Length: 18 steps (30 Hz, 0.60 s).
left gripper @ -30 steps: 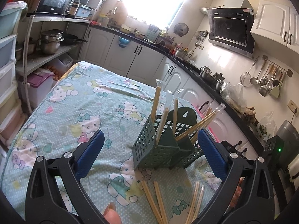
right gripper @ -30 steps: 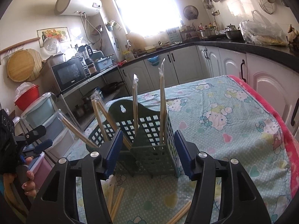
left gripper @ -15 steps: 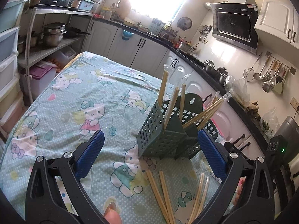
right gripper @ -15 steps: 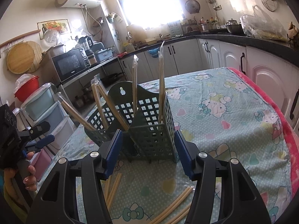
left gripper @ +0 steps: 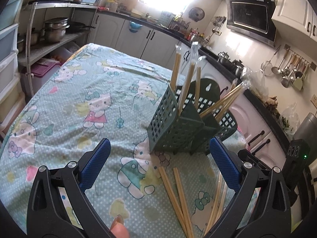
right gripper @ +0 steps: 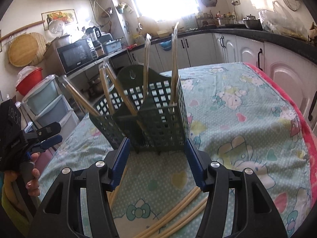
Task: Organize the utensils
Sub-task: 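Withdraw both tools from the caddy toward the remaining loose chopsticks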
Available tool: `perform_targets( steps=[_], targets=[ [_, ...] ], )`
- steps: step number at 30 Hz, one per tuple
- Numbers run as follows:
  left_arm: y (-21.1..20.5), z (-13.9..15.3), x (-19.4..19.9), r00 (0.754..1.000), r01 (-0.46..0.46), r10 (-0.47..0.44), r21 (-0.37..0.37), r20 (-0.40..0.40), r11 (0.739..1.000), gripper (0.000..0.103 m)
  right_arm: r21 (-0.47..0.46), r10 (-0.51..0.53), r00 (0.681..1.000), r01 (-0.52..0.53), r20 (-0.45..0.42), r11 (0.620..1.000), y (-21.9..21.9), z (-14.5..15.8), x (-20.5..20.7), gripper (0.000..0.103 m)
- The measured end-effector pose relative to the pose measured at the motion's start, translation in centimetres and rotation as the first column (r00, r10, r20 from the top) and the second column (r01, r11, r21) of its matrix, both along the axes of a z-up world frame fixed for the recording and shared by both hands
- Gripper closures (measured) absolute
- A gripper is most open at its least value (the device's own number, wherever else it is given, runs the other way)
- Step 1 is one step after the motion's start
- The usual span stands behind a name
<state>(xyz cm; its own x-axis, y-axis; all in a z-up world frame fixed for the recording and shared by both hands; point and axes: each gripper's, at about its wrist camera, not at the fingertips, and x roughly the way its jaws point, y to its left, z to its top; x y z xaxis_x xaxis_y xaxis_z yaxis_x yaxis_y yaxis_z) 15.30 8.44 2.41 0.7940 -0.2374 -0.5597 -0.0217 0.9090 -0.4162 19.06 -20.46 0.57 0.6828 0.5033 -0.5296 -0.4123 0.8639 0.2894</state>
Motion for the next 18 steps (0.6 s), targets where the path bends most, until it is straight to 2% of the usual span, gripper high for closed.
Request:
perform_targets(
  steps=[9,18],
  targets=[
    [-1.5,-2.2,0.4,0.997,0.039,-0.038,0.005,-0.074,0.999,0.011,-0.029,0.016,0.998,-0.018,-0.056,0.999,0.3,-1.8,-0.5,0.048],
    [-2.8,-4.3,1.0,0.988,0.072,-0.067,0.028,-0.140,0.997,0.011,-0.063,-0.014,0.993,0.006,-0.118,0.998,-0.3,-3.4,-0.3,0.048]
  ],
)
